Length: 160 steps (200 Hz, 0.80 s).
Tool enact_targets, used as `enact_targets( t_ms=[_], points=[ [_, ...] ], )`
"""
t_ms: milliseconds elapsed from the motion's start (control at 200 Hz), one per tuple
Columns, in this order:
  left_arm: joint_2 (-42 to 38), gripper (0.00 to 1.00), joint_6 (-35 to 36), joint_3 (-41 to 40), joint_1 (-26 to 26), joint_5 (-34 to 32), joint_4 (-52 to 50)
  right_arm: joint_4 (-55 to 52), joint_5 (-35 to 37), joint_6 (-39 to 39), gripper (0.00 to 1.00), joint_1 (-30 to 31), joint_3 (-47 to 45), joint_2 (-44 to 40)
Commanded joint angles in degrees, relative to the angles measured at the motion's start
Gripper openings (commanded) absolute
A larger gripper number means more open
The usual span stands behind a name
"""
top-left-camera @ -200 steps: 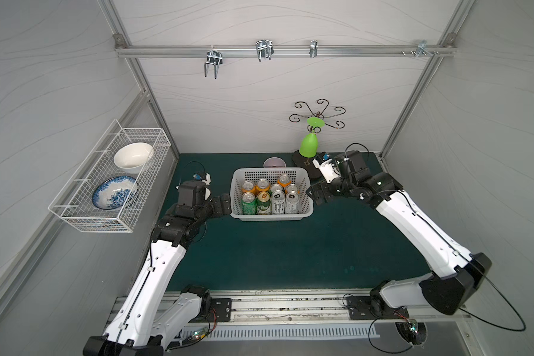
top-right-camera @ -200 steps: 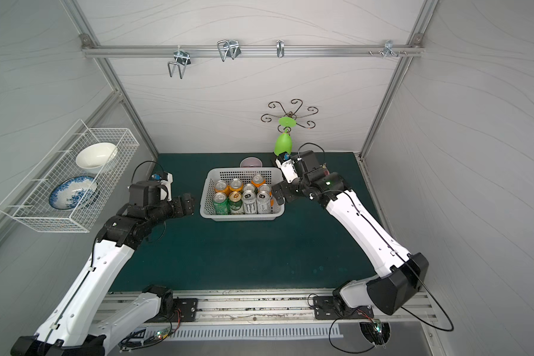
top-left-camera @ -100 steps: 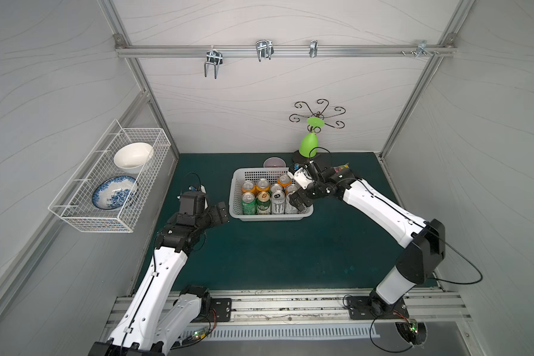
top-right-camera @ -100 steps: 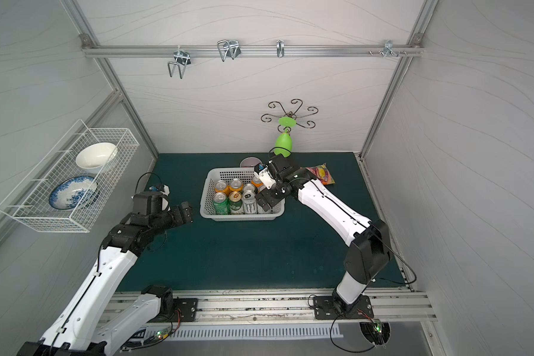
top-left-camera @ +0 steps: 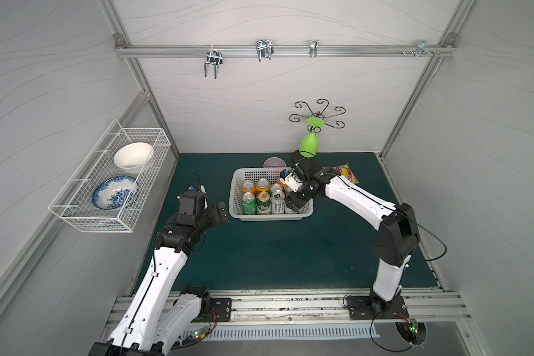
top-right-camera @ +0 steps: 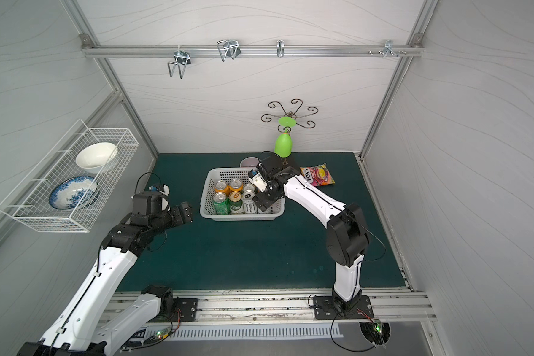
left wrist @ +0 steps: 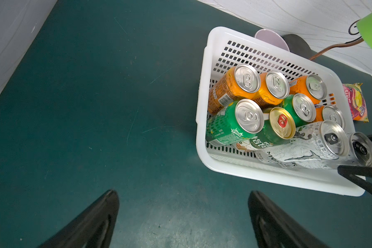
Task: Take out the drinks from the basket
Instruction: Pick up the drink from the basket.
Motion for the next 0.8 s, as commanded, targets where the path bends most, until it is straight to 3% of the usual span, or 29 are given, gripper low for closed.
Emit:
enact_targets(
  t_ms=[0,160,455,795],
  points=[
    [-0.7,0.98,-0.4,0.5,0.3,0.1,2.7,0.1,-0.2,-0.2,0.78,0.4,1.5,1.1],
    [-0.6,0.98,-0.4,0.5,0.4,0.3,2.7,0.5,0.3,0.2,0.73,0.4,1.5,1.6],
    [-0.1,0.98,-0.5,0.5,0.5,1.4,2.9,-0.5,0.0,0.4,0.54,0.5,2.5,0.5],
    [0.3,0.98,-0.5,0.5,0.7,2.6,3.2,-3.9,0.2,0.4,0.48,0.5,5.2,-3.9]
  ],
)
